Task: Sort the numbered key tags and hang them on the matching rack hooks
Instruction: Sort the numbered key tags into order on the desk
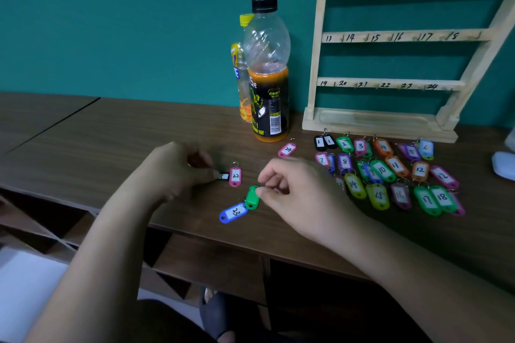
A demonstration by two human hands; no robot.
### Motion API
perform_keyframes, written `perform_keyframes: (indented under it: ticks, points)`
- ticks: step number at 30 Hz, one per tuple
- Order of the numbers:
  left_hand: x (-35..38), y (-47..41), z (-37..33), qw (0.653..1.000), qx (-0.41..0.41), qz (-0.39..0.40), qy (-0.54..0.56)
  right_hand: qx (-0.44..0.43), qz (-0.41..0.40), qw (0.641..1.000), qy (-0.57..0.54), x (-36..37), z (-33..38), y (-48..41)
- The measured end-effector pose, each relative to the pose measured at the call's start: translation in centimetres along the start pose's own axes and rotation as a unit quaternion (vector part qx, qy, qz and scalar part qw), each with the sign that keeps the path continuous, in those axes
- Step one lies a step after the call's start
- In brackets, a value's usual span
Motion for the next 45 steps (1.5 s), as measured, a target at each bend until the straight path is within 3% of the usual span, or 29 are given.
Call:
perform_keyframes:
  ticks: [4, 16, 23, 28, 32, 36, 45]
  points:
    - [0.4, -0.1, -0.1, 0.999, -0.011, 0.013, -0.035, -0.065, 0.039, 0.991, 0.113, 1.0, 0.8, -0.1]
    - [0.2, 0.0, -0.4, 0.999, -0.019, 0.027, -0.020, -0.101, 0.048, 0.983, 0.146, 1.5, 1.5, -0.3]
    - [0.1, 0.7, -1.5, 1.000, -0.003, -0.007, 0.019, -0.136, 0.039, 0.971, 0.191, 1.2, 2.1, 0.0]
    - [0.2, 1.5, -3.3, 0.994, 0.057, -0.001, 0.092, -0.107, 0.042, 0.985, 0.126, -0.2, 1.4, 0.0]
    - [0.6, 1.9, -4.9, 0.983, 0.095, 0.020, 0.158, 0.016, 0.048, 0.997, -0.054, -1.4, 0.4, -0.2]
    - [1.2, 2.2, -6.6, 0.971, 0.128, 0.037, 0.197, 0.057, 0.016, 0.985, -0.160, -4.3, -1.2, -0.3]
    - [3.9, 2.6, -10.2, 0.966, 0.174, 0.085, 0.170, 0.121, 0.005, 0.973, -0.197, -10.1, -4.4, 3.0]
Point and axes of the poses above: each hand's wrist, its own y-axis away from the middle knuckle, its own x-axis out of the palm, z = x × y, the point moved 1 cm from there along -y, towards the middle knuckle, and after that the axes turned 5 degrees about z, right-handed, at the moved point
